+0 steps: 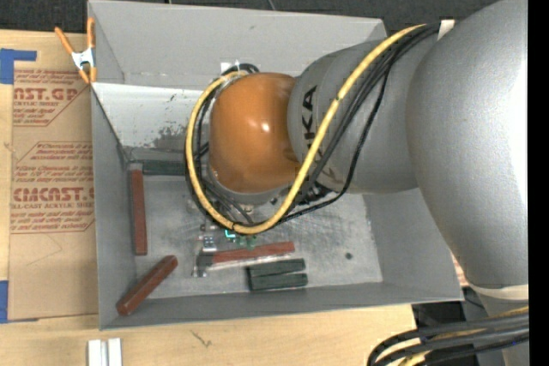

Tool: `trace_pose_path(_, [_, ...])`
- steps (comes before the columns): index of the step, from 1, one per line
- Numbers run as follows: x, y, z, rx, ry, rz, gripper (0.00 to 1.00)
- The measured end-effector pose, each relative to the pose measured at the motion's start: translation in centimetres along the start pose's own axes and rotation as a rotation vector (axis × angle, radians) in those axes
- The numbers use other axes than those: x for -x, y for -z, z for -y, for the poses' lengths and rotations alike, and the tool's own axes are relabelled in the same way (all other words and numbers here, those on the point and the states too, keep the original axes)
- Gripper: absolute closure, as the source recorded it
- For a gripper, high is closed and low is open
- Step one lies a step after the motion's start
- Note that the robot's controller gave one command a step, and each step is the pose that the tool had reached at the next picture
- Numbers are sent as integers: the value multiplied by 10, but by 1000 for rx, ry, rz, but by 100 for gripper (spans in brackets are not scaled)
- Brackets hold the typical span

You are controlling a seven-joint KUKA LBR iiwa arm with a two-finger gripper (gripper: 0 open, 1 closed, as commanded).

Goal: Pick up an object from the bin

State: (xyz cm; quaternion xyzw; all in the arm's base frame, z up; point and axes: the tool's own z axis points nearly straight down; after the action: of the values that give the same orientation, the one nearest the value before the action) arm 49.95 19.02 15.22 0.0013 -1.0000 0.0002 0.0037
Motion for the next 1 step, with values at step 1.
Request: trace_pose_path(1, [2,4,1,1,-2,7,0])
